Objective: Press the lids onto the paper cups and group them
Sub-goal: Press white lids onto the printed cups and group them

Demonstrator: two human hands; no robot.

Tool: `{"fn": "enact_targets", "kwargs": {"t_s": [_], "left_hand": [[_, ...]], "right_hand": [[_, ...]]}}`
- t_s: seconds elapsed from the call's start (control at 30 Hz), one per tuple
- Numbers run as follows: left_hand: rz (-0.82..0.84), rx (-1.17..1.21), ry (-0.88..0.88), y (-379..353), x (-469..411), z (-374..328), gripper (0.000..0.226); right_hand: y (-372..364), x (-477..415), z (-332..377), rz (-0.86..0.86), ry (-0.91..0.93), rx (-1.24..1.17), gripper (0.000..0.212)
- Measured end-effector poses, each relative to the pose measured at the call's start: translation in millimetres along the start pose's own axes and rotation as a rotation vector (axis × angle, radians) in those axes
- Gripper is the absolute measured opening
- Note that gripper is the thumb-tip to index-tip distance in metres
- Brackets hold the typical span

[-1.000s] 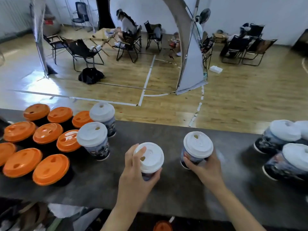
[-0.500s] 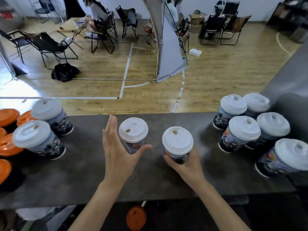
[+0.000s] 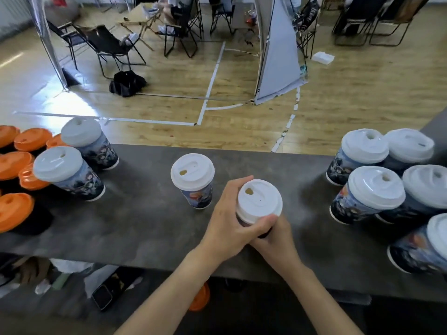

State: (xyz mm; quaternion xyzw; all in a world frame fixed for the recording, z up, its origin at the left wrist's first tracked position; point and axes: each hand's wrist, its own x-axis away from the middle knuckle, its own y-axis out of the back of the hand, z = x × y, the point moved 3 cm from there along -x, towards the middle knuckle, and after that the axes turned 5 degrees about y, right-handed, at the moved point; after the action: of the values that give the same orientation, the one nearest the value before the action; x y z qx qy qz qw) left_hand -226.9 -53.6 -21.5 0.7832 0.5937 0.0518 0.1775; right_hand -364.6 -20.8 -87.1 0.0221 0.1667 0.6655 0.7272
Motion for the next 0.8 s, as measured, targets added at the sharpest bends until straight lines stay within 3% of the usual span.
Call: {"fn": "enact_targets", "kwargs": {"t_s": [0.33, 0.5, 0.73, 0.8], "left_hand": [[-0.057, -0.179, 0.068, 2, 1, -18, 0.073], [-0.074, -0.438, -0.002, -12, -13, -50, 0.048], [-0.1, -0.427, -0.103, -13, -10, -45, 0.038], [-0.031, -0.23, -0.064, -7, -11, -37, 0.05]], "right_hand": [[-6, 2, -9, 0.001, -0.01, 0.034, 0.089], [-9, 3, -11, -0.037, -0.018, 0.089, 0.085], [-10, 3, -9, -0.052, -0.023, 0.106, 0.083], [-7, 4, -12, -0.055, -0.049, 0.074, 0.083]]}}
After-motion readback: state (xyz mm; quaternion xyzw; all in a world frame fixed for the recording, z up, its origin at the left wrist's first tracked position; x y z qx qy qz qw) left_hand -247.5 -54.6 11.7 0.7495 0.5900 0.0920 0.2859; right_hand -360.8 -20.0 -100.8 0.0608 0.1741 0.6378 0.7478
